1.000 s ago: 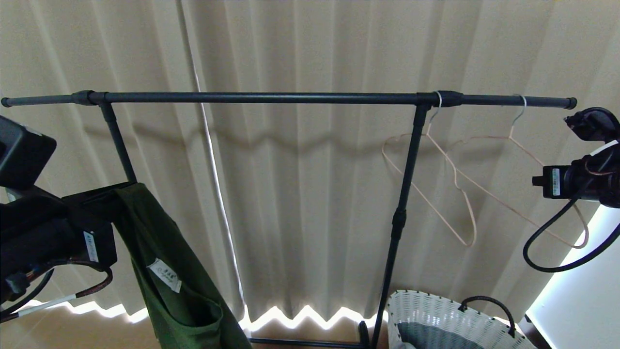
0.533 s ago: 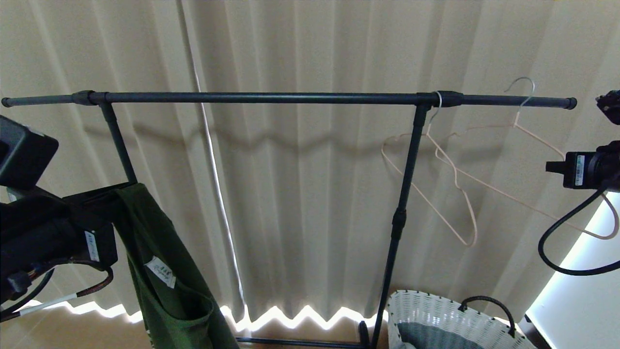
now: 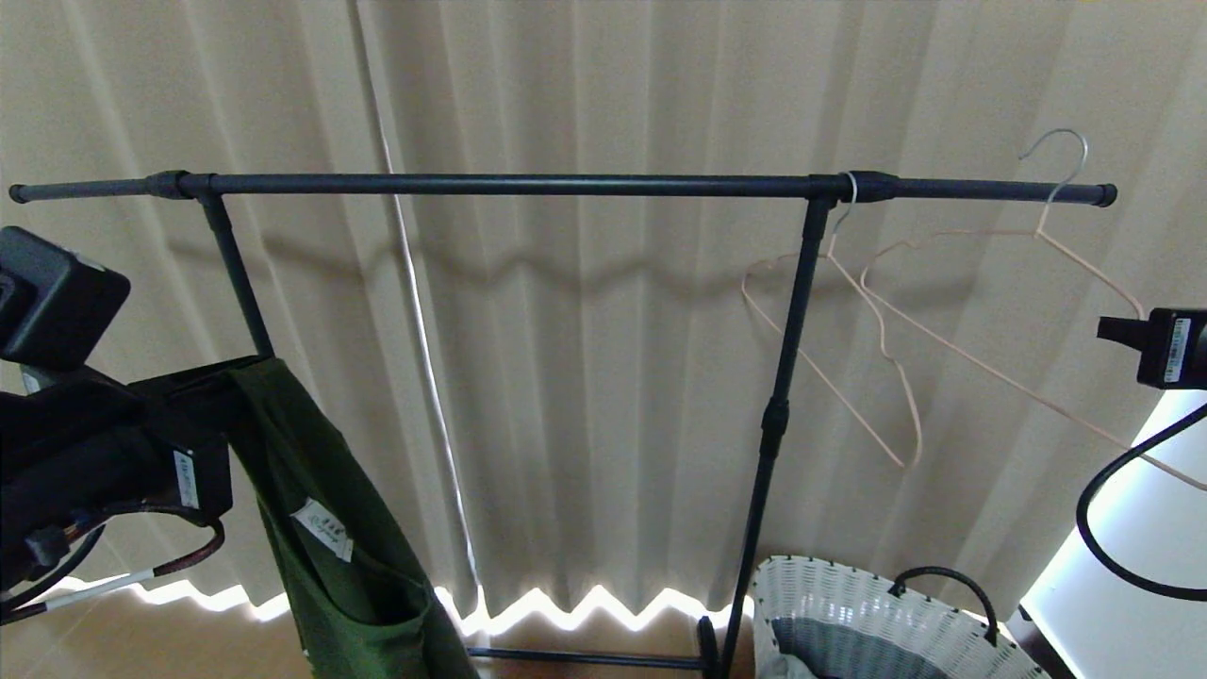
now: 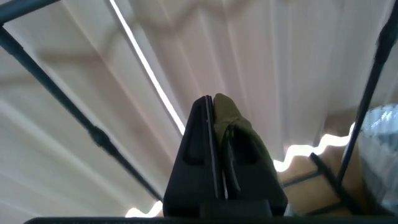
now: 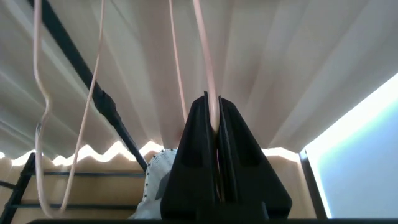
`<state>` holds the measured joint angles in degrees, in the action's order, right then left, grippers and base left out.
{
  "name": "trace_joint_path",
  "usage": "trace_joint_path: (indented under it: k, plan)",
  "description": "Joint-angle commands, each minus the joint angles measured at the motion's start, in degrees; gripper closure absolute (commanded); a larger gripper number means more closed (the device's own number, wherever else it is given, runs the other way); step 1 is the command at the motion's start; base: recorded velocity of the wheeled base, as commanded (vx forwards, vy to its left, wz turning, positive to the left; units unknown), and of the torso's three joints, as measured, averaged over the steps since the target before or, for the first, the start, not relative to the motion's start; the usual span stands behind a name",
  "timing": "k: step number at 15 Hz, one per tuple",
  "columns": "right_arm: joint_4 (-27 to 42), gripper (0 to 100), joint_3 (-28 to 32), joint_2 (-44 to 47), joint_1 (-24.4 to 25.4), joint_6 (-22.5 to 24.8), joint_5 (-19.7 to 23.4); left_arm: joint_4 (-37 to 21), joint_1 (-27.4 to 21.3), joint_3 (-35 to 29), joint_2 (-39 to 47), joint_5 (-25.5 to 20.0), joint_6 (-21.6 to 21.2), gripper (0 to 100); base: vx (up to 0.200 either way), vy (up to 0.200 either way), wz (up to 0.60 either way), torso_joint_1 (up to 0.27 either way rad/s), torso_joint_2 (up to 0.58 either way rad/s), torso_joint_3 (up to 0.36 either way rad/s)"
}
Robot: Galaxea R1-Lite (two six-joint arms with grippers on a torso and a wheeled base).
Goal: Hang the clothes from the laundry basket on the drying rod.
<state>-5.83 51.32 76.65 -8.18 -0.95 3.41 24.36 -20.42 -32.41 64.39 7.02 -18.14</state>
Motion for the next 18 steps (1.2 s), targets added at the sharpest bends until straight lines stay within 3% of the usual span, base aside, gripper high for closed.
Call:
trace_joint_path:
  k: [1,4,8,18]
  plan:
    - [-2.70,100,-3.69,-3.18,0.01,0.16,-0.16,0.08,1.08,0.25,0.12,0.01,-0.49,100,-0.200,0.000,0.00,0.002,0.00,0.012]
    - [-4.72,100,-7.90,-6.17,0.01,0.34,-0.07,0.08,2.75,-0.02,0.38,-0.17,-0.41,100,-0.200,0.000,0.00,-0.001,0.00,0.001]
    - [-4.72,100,-9.05,-7.31,0.01,0.34,-0.07,0.08,5.65,0.33,1.00,-0.25,-0.32,100,-0.200,0.000,0.00,0.001,0.00,0.001]
    - [-4.98,100,-11.51,-10.30,0.01,-0.19,1.16,0.08,5.39,1.39,1.44,-0.25,0.03,100,0.000,0.020,0.00,0.001,0.00,0.000]
